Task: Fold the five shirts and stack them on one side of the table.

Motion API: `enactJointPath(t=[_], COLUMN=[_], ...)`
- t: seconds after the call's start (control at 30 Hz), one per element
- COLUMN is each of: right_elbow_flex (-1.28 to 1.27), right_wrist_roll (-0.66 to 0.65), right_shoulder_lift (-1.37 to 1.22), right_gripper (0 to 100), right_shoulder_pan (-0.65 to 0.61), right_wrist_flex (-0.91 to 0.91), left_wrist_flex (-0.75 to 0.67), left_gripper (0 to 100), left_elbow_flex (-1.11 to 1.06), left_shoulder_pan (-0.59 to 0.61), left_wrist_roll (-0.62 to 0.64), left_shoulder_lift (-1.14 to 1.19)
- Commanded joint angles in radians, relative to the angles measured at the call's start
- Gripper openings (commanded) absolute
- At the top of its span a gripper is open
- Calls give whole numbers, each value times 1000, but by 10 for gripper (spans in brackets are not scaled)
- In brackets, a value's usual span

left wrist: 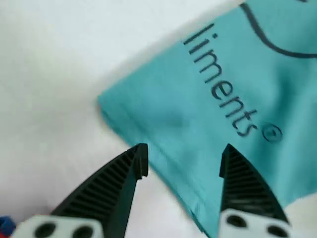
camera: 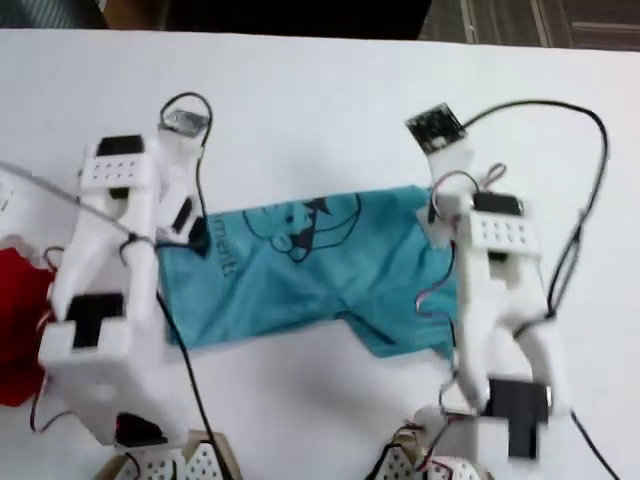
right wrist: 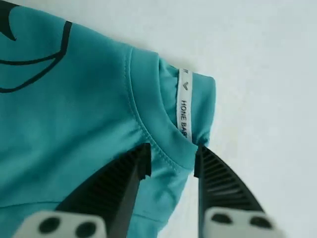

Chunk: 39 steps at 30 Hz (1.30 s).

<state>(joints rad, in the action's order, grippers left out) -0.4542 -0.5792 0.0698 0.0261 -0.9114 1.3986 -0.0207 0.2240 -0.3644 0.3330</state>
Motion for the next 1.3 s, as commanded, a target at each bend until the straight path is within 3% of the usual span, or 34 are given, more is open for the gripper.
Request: enactJointPath(t=[0.0, 0.3, 0.73, 1.0, 1.27], right_elbow_flex=[147, 313, 390, 612, 756], right_wrist_roll=[6, -2, 0, 3, 0], right_shoulder_lift=[-177, -449, -486, -486, -486], right_gripper=[149, 149, 149, 149, 149], right_shoulder_pan=[1, 116, 82, 70, 71], right_wrist_flex=[18, 18, -51, -222, -433], left_wrist_flex=[5, 115, 382, 379, 387], left_gripper=[256, 256, 256, 258, 259], left_elbow_flex=[136, 460, 1155, 1194, 1184], left_shoulder_pan=[-6, 71, 52, 51, 78], left_wrist_roll=[9, 3, -11, -34, -54], left_shoulder_lift=[140, 434, 801, 827, 704])
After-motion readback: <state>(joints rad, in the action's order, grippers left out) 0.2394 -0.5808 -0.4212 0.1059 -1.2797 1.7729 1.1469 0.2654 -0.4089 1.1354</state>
